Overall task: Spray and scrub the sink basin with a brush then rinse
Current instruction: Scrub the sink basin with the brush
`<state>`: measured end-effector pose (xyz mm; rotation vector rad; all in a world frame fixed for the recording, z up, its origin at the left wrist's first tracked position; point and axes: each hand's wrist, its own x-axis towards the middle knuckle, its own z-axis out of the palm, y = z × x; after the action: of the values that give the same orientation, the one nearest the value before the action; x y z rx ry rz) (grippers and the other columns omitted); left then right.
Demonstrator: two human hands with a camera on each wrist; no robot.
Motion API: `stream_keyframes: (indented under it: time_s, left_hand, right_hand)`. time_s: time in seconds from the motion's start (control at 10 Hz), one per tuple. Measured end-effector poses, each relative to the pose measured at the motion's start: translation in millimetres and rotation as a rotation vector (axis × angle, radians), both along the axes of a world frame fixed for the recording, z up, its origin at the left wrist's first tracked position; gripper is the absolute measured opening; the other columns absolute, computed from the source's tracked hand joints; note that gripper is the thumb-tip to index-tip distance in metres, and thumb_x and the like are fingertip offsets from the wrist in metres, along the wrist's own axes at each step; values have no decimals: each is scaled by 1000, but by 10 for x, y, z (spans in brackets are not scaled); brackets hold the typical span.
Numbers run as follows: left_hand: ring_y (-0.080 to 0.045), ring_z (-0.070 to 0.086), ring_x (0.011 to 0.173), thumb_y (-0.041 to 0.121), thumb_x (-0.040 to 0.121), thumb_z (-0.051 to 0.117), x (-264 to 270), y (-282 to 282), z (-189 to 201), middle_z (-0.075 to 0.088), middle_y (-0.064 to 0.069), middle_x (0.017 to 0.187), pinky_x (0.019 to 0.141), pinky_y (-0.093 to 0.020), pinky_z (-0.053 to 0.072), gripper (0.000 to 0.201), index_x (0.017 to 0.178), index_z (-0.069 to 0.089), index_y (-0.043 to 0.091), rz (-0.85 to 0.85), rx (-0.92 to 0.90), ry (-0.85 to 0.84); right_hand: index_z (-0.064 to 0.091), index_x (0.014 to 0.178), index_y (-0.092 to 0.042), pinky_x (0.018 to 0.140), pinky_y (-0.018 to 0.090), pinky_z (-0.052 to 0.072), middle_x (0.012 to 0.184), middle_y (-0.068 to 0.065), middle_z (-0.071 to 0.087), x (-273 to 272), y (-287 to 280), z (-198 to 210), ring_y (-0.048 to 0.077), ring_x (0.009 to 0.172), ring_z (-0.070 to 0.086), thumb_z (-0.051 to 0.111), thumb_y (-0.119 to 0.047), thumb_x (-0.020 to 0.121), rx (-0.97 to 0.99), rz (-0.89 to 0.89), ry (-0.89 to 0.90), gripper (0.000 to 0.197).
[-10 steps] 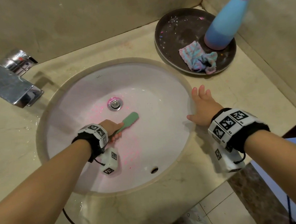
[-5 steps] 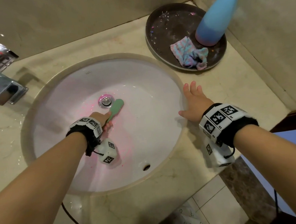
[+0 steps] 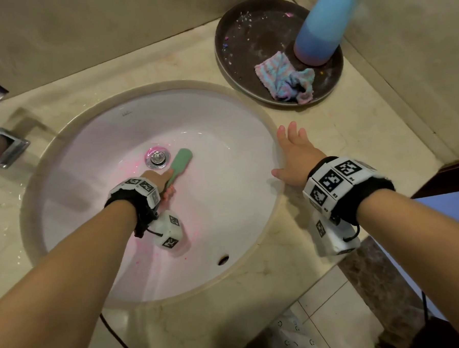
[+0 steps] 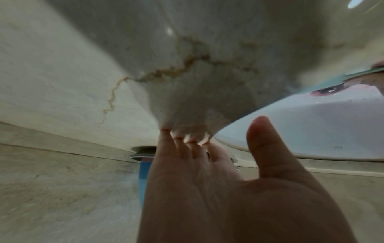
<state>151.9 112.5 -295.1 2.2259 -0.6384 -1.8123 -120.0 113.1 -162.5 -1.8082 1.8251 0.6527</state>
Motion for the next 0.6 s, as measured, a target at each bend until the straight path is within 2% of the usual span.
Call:
stream_keyframes:
  time_s: [0.1, 0.2, 0.3, 0.4, 0.5, 0.6]
  left_hand:
    - [-13, 38, 23, 44, 96, 43, -22, -44, -59, 52, -3, 37, 34, -13, 35, 52, 75, 53, -2, 32, 56, 32]
    - [-12, 38, 24, 46, 97, 41, -202, 13, -30, 49, -2, 36, 33, -14, 33, 54, 70, 51, 0, -90, 75, 90]
    - [-9, 36, 23, 42, 99, 39, -354, 94, 79, 47, 1, 33, 32, -12, 30, 52, 66, 51, 3, -298, 58, 59]
    - [-8, 35, 24, 43, 98, 41, -321, 98, 129, 47, 3, 33, 34, -13, 29, 51, 64, 51, 7, -393, 35, 0]
    - [-6, 35, 21, 40, 99, 40, -236, 11, 79, 47, 2, 30, 30, -11, 28, 50, 68, 51, 3, -292, -16, -25]
    - [-8, 37, 21, 42, 98, 41, -141, -109, 15, 49, 1, 33, 28, -10, 28, 48, 77, 51, 0, -81, -7, -2]
  right_hand:
    - [-14, 148, -11, 119, 43, 11, 155, 12, -21, -4, 4, -10, 31, 145, -12, 52, -34, 93, -6, 3, 5, 90]
    - [-14, 148, -11, 119, 43, 11, 155, 12, -21, -9, 9, -18, 31, 145, -12, 52, -34, 93, -6, 13, -1, 90]
    - [-15, 148, -11, 119, 43, 11, 155, 12, -21, -22, 0, -8, 31, 145, -12, 52, -33, 93, -3, 16, -1, 89]
    - [-15, 148, -11, 119, 43, 11, 155, 12, -21, -24, 0, -10, 31, 145, -12, 52, -33, 93, -4, 25, 2, 89]
    - [-15, 148, -11, 119, 43, 10, 155, 12, -22, -33, -4, -19, 31, 144, -13, 52, -33, 93, -4, 21, -5, 90]
    - [-15, 148, -12, 119, 42, 9, 155, 10, -22, -43, -3, -12, 30, 145, -13, 52, -33, 93, 5, 11, -18, 90]
